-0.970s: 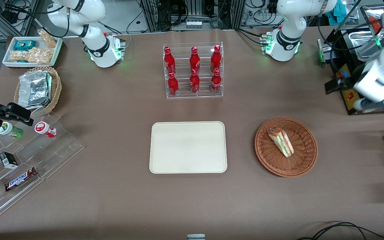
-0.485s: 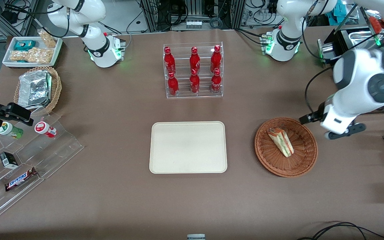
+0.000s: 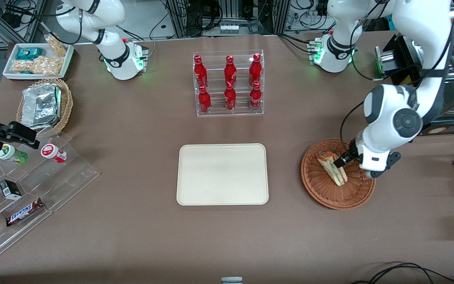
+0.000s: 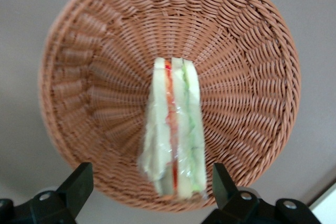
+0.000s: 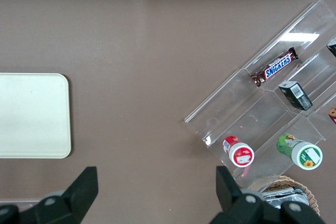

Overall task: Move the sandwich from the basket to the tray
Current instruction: 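Lower the left gripper and close it on the wrapped sandwich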

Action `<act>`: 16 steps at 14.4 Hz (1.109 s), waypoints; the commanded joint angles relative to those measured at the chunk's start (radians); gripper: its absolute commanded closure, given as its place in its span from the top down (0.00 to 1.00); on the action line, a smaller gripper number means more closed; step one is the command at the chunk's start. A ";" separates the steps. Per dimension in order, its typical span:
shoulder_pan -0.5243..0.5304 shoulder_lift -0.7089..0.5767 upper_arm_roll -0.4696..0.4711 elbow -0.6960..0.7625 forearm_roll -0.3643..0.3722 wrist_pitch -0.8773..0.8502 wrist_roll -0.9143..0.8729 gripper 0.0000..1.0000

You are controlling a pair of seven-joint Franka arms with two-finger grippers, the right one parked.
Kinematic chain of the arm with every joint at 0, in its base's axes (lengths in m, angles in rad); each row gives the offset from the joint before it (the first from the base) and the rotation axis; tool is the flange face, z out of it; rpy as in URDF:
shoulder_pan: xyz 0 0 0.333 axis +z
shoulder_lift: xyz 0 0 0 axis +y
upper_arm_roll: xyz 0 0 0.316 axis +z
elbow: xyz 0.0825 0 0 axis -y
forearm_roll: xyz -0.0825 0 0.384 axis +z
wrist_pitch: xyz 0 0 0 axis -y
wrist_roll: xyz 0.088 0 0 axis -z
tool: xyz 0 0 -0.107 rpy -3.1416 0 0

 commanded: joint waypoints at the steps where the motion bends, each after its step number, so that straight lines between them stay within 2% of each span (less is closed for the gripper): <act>1: -0.004 0.052 0.004 0.007 -0.010 0.042 -0.028 1.00; 10: -0.030 0.141 0.004 -0.005 0.004 0.074 -0.017 0.99; 11: -0.032 0.141 0.004 0.000 0.005 0.071 -0.016 0.68; 12: -0.044 0.130 0.005 0.003 0.007 0.065 -0.019 0.24; 13: -0.042 0.124 0.008 0.012 0.005 0.060 -0.020 0.11; 14: -0.039 0.121 0.008 0.033 0.007 0.047 -0.017 0.06; 16: -0.041 0.119 0.008 0.123 0.007 -0.092 -0.019 0.06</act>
